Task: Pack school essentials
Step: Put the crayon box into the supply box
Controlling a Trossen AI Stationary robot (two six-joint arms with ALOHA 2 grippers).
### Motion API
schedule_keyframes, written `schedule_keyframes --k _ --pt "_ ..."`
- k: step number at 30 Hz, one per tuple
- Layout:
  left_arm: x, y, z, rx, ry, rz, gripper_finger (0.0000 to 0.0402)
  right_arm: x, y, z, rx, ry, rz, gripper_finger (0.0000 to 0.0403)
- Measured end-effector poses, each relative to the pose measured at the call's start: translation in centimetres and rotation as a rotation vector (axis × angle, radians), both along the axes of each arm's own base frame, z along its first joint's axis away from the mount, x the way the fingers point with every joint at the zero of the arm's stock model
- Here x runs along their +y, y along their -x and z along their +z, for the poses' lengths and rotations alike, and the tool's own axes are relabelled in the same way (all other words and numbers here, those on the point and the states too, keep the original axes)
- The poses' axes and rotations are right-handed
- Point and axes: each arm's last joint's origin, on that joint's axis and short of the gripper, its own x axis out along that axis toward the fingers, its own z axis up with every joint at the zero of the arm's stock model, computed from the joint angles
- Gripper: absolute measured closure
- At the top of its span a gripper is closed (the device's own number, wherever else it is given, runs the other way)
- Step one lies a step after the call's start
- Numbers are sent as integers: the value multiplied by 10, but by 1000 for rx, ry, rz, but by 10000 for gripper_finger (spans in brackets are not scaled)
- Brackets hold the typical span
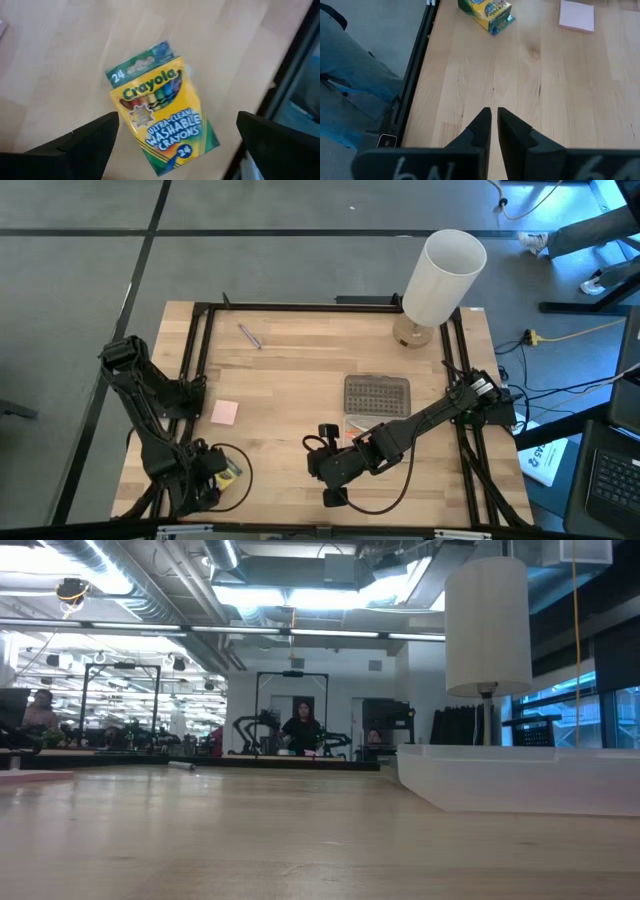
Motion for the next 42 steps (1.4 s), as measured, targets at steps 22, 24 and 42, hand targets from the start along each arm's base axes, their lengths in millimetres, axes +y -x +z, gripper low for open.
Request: schedule_keyframes --k 22,24,42 --pt "-14 -5 -34 123 -51 139 2 0 0 0 -4 -2 0 368" --pt "-16 -5 -38 131 -52 138 2 0 0 0 -4 -2 0 368" --pt "-21 -7 -54 157 -94 131 3 0 0 0 -4 -2 0 368"
